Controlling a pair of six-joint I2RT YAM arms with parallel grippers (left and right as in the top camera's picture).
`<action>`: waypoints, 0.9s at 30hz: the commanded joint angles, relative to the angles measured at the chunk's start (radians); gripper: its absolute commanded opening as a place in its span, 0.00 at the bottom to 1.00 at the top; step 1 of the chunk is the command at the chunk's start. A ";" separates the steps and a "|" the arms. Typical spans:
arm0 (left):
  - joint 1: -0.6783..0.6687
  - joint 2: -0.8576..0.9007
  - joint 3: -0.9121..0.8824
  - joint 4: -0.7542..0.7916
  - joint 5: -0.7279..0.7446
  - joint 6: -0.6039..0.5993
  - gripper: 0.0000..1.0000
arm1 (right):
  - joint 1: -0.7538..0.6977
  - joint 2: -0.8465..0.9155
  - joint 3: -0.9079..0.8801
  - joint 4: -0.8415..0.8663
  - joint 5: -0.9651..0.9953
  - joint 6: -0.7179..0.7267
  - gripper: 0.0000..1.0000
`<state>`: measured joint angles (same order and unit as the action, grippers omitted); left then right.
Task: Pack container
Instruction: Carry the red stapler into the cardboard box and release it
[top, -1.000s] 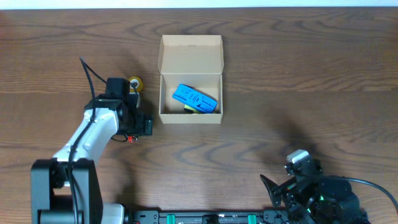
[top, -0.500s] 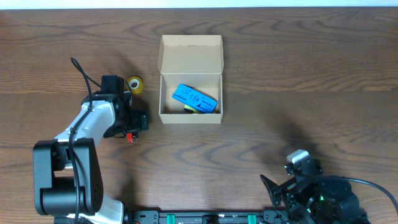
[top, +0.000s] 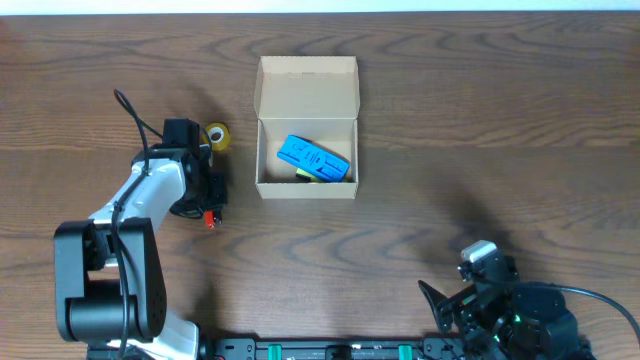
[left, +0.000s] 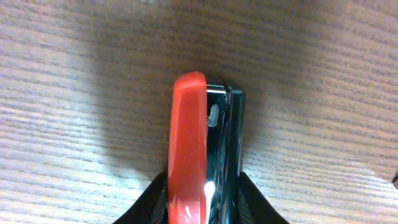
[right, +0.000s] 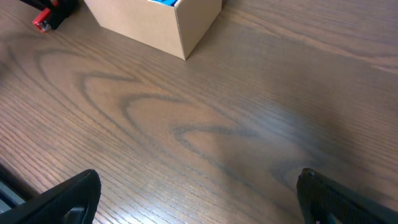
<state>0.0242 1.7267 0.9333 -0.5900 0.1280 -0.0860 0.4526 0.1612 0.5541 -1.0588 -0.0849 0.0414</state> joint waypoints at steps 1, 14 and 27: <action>0.000 0.008 0.055 0.001 0.003 -0.019 0.14 | -0.008 -0.005 -0.001 -0.002 0.006 0.010 0.99; -0.035 -0.190 0.289 -0.002 0.003 -0.033 0.13 | -0.008 -0.005 -0.001 -0.002 0.006 0.010 0.99; -0.348 -0.150 0.422 -0.062 0.003 0.197 0.21 | -0.008 -0.005 -0.001 -0.002 0.006 0.010 0.99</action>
<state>-0.2764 1.5444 1.3357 -0.6365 0.1291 -0.0002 0.4526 0.1612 0.5541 -1.0584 -0.0849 0.0414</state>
